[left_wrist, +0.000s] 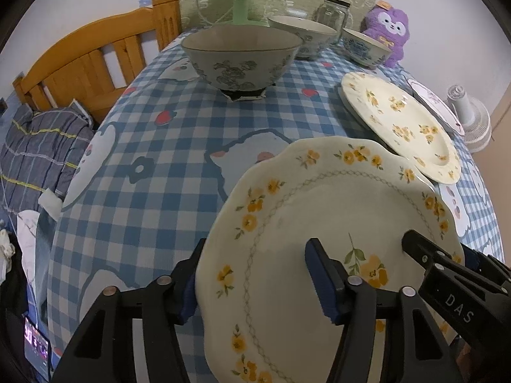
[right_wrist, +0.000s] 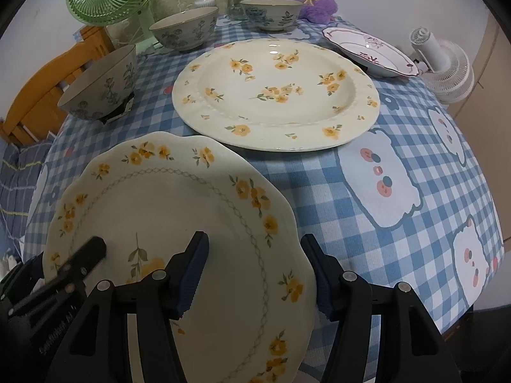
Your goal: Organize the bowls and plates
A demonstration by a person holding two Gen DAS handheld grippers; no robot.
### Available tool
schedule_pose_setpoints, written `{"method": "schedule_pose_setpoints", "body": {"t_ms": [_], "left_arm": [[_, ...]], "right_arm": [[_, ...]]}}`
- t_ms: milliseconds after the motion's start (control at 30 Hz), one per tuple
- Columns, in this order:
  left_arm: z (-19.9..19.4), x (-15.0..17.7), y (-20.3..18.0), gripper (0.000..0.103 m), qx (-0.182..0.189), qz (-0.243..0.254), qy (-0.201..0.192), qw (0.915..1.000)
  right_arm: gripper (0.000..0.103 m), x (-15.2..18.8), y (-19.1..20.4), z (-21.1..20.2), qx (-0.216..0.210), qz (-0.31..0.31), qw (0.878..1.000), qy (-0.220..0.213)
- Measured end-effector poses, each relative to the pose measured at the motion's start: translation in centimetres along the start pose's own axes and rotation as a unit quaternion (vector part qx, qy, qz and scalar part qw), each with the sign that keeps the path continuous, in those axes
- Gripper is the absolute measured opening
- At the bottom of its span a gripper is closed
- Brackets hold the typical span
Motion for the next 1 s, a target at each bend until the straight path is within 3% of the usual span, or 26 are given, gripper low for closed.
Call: {"method": "schedule_pose_setpoints", "body": {"t_ms": [233, 367, 1000], "left_arm": [[-0.4, 0.0, 0.6, 0.048, 0.002, -0.002, 0.005, 1.0], [-0.6, 0.2, 0.2, 0.048, -0.022, 0.039, 0.002, 0.999], [-2.1, 0.3, -0.1, 0.046, -0.029, 0.029, 0.008, 0.9991]], "right_arm": [[0.06, 0.0, -0.1, 0.0, -0.01, -0.008, 1.0, 0.009], [0.057, 0.0, -0.1, 0.0, -0.01, -0.012, 1.0, 0.015], [0.052, 0.1, -1.1, -1.6, -0.009, -0.016, 1.0, 0.012]]}}
Point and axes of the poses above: each gripper's, at about its wrist camera, not at the fingertips, and z roughly the way its jaws point, y to its left, x to its underside, the point moved 9 cm from there along z, roughly the way its jaws point, and after that the axes turned 14 degrees about -z, right-handed, at the moved point
